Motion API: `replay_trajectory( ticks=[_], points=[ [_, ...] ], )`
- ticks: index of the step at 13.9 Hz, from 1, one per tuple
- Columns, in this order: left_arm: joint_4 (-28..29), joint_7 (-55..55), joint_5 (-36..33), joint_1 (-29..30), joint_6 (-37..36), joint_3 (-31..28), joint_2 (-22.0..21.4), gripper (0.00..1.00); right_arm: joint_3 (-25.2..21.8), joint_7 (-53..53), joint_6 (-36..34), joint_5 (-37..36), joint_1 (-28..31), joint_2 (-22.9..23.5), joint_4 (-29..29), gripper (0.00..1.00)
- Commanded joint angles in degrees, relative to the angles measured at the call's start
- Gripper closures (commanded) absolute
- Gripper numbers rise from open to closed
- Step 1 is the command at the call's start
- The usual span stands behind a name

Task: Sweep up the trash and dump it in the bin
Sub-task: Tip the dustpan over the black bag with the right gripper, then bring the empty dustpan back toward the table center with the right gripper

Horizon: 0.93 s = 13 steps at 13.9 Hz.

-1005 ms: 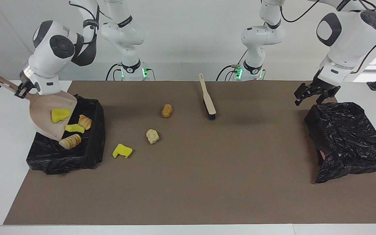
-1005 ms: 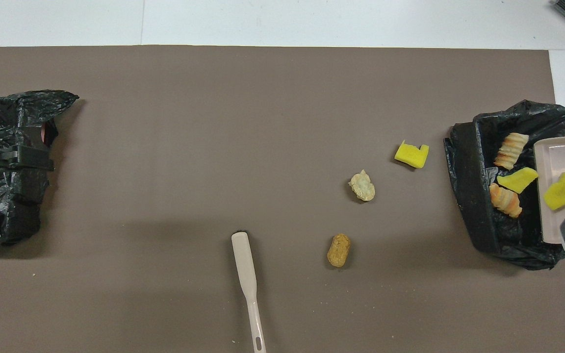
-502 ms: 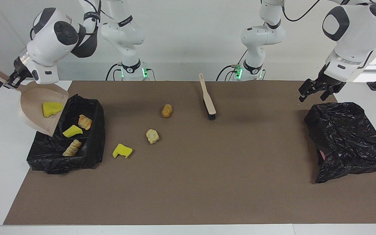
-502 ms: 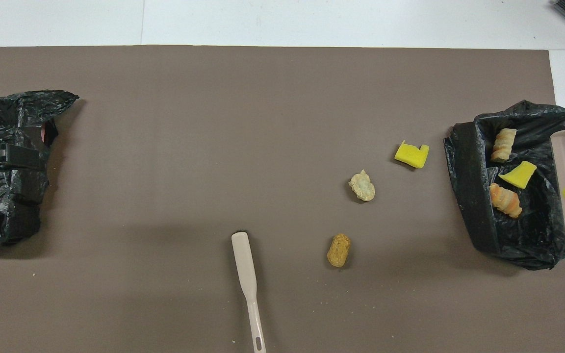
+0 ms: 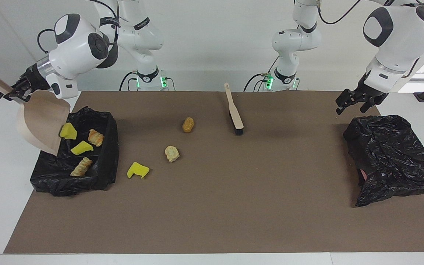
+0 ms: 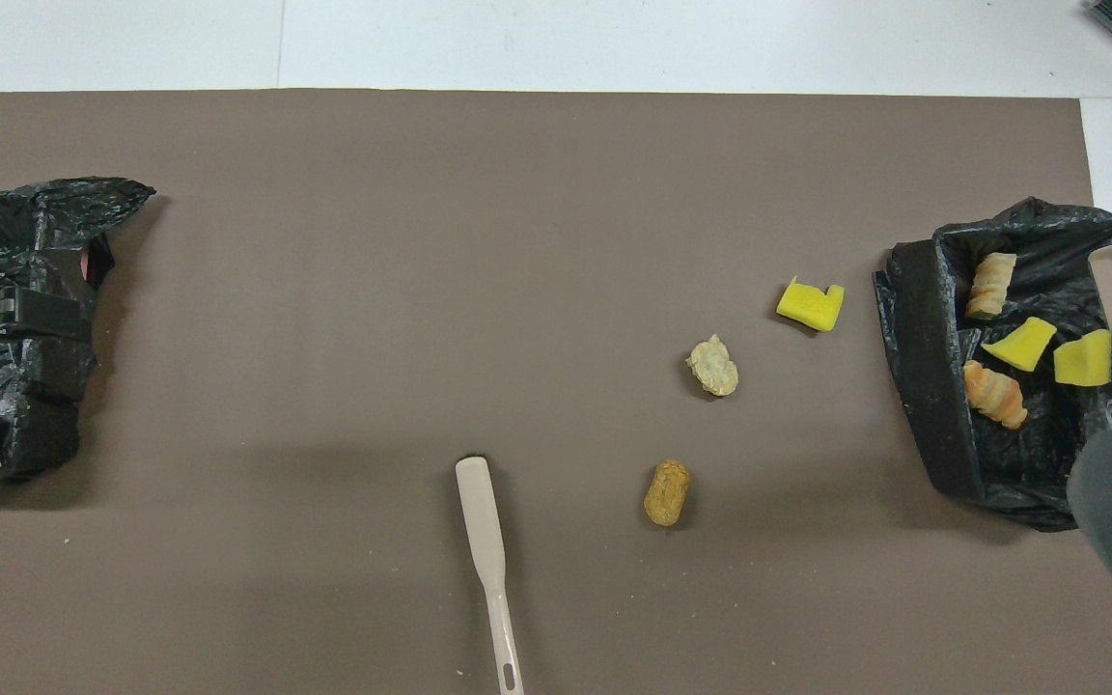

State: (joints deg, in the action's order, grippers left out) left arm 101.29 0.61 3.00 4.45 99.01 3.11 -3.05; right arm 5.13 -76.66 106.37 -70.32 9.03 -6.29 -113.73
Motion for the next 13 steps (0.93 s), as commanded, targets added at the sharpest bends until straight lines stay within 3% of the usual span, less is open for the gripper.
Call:
replay_trajectory(
  ticks=[1, 5, 9, 13],
  points=[
    [-1.19, -0.08, -1.06, 0.38, -0.66, 0.31, 0.42, 0.00, -0.03, 1.43, -1.15, -2.98, -1.37, -2.24, -2.28, 1.00],
    [-1.10, -0.17, -1.06, -0.75, -0.83, -0.73, 0.59, 0.00, 1.02, 1.69, -5.53, -0.36, -2.52, -1.18, 2.37, 1.00],
    [-0.93, -0.17, -1.06, -3.03, -1.45, -4.77, 0.33, 0.00, 1.11, 5.63, -9.05, 12.12, -3.40, 0.12, 8.60, 1.00],
    [-1.19, 0.18, -1.06, -4.19, -0.66, -4.87, 0.50, 0.00, 1.11, 18.80, -14.08, 29.13, -6.30, 4.17, 15.11, 1.00]
  ],
)
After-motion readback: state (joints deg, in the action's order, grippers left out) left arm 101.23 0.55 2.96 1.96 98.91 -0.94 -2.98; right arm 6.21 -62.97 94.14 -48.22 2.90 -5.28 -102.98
